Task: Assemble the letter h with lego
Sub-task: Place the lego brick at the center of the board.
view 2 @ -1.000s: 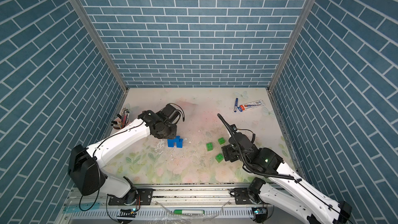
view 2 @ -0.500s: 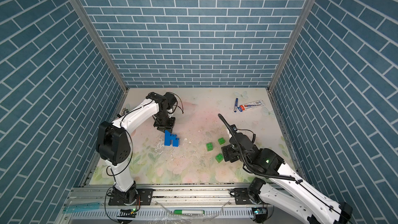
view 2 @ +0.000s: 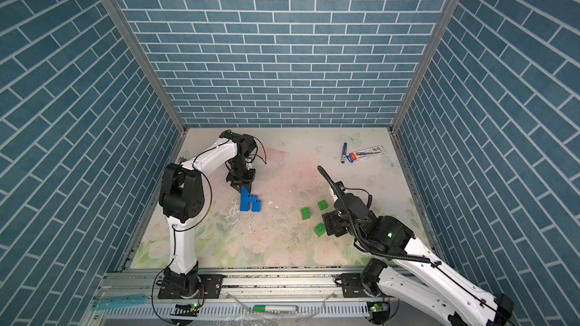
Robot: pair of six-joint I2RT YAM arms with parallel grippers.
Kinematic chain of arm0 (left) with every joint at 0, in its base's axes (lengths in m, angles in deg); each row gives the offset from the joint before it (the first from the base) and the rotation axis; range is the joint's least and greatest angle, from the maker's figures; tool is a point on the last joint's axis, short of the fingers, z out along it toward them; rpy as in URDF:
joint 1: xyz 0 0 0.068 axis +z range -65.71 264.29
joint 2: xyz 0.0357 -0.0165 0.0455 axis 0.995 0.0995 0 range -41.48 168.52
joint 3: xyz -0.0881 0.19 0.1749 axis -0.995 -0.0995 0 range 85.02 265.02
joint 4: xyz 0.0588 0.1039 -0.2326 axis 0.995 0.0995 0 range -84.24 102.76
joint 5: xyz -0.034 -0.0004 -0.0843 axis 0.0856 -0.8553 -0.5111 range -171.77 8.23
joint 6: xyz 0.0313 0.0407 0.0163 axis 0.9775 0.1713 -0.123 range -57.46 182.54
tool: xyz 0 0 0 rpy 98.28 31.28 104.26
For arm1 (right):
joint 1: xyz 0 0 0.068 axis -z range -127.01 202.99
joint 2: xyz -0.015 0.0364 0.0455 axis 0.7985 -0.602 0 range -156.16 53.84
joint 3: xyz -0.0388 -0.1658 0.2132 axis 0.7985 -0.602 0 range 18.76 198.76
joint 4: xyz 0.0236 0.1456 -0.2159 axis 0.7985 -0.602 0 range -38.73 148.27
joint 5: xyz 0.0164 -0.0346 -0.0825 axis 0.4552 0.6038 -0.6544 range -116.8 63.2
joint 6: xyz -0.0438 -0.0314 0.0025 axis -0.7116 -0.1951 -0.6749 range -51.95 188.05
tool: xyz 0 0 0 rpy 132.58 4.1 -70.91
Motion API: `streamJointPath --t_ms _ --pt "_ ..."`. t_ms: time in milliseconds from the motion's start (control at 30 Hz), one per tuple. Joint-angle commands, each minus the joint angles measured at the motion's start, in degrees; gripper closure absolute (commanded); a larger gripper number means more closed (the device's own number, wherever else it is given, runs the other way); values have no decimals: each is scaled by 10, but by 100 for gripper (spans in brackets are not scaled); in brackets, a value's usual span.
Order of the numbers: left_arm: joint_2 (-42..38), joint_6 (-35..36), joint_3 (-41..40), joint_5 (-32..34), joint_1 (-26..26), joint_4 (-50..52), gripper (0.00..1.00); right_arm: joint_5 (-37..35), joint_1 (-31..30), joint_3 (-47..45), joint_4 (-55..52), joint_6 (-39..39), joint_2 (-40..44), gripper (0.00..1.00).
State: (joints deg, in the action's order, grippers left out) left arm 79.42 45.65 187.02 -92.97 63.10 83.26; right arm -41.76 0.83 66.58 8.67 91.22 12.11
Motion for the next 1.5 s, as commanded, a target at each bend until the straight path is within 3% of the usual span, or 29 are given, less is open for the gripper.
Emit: streamJointPath --t_ms 0,167,367,767,933,1033,1100,1467 --pt "12 11 16 -14 1 21 89 -3 -8 -6 3 8 4 11" --pt "18 11 23 -14 1 24 70 -8 -16 -6 0 9 2 11" --pt "24 12 22 -10 1 22 53 -9 -18 -6 0 9 0 11" --pt "-5 6 48 7 -2 23 45 -11 -19 -6 -1 8 0 11" --pt "-108 -1 23 41 -10 -22 31 -20 -19 -4 -4 9 -2 11" --pt "-211 -8 -48 46 -14 -104 18 -23 -19 -3 -5 9 -2 10" --pt "-283 -8 -100 71 -20 -157 1 -21 -19 -1 -6 11 -3 10" --pt "-696 -15 -453 173 -40 -481 1 41 -2 31 12 60 -82 7"
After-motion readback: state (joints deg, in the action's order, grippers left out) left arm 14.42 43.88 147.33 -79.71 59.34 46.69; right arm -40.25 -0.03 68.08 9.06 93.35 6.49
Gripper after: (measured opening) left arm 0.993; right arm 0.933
